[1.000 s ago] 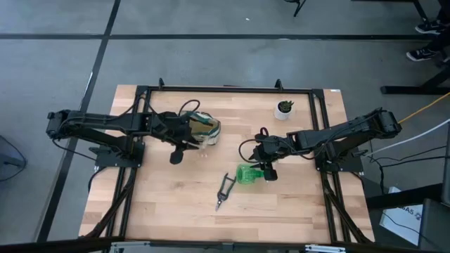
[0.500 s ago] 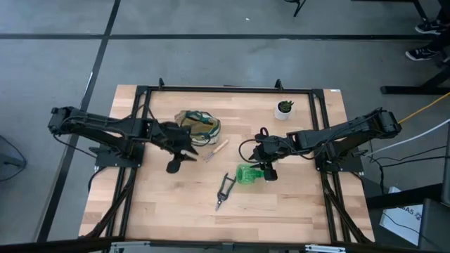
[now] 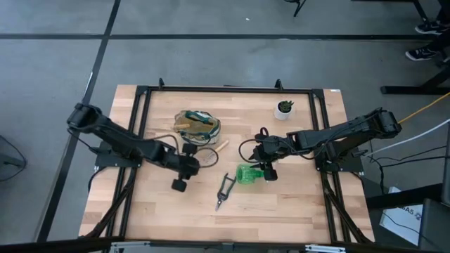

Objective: Pick & Place Garden tools in Gardening bag
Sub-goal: Put the hand rake into the gardening bag

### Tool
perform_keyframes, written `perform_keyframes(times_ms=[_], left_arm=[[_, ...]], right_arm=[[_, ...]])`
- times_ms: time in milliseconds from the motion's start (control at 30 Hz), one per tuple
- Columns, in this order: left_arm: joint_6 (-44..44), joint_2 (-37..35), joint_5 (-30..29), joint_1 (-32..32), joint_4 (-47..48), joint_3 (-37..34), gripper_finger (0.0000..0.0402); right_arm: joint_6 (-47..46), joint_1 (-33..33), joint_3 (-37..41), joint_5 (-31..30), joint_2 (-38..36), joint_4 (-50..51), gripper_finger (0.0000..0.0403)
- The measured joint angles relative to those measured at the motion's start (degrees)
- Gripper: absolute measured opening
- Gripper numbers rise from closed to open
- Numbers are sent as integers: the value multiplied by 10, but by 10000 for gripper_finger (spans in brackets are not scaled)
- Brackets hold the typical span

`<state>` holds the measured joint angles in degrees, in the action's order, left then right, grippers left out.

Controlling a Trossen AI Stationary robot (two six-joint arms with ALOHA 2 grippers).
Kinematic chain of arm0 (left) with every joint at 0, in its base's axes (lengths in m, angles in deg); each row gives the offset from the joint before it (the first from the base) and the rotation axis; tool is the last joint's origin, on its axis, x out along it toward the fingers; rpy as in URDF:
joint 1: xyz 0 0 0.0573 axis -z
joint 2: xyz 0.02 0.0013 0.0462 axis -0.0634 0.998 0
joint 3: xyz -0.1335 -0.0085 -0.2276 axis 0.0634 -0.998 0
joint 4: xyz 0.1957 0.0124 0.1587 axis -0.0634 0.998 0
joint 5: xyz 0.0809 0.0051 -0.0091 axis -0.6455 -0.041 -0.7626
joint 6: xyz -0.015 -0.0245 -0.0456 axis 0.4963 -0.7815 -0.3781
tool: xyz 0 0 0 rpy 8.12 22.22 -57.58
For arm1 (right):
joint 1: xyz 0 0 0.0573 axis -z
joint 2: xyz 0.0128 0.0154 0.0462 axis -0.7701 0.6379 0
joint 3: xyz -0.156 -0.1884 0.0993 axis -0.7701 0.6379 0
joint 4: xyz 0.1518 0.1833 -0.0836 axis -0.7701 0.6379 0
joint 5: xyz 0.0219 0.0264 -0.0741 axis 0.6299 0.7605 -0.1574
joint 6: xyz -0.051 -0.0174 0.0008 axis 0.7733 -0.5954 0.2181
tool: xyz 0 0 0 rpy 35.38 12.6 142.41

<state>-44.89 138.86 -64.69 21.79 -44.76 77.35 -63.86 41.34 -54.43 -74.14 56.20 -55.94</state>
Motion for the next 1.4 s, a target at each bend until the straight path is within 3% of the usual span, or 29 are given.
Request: perform_keyframes(times_ms=[367, 533, 667, 933, 1200, 1400], left_arm=[[117, 74, -100, -3, -69, 0, 94], [115, 74, -104, -20, -80, 0, 97], [52, 74, -80, -37, -102, 0, 96], [-159, 74, -75, -49, -91, 0, 94], [-237, 74, -125, -35, -32, 0, 91], [-242, 74, -167, -32, -30, 0, 92]], right_arm=[[0, 0, 0, 0, 0, 0, 158], [0, 0, 0, 0, 0, 0, 158], [0, 0, 0, 0, 0, 0, 158], [0, 0, 0, 0, 0, 0, 158], [0, 0, 0, 0, 0, 0, 158], [0, 0, 0, 0, 0, 0, 158]])
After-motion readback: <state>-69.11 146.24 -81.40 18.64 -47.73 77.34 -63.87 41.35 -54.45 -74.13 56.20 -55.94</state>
